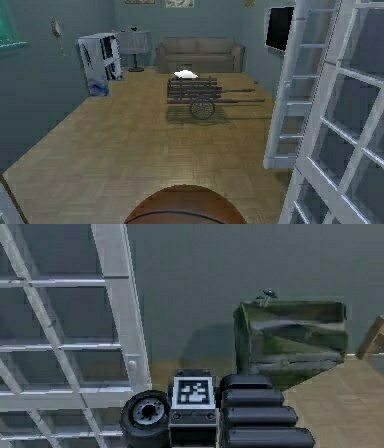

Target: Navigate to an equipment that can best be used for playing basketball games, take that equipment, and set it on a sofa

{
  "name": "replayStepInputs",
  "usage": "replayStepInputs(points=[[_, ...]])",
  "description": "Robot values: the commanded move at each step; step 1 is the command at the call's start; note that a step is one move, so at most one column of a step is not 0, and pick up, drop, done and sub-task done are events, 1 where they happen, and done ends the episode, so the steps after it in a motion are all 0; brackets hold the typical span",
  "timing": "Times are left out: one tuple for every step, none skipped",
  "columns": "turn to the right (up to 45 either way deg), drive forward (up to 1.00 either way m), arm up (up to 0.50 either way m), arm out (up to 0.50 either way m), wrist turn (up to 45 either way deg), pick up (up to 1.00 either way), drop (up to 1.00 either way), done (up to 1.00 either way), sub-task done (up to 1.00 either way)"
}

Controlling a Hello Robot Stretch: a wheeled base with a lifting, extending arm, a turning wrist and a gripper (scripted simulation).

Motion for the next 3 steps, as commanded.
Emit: replayStepInputs(points=[[-15.0,0.00,0.00,0.00,0.0,0.00,0.00,0.00,0.00],[0.0,1.00,0.00,0.00,0.0,0.00,0.00,0.00,0.00],[0.0,1.00,0.00,0.00,0.0,0.00,0.00,0.00,0.00]])
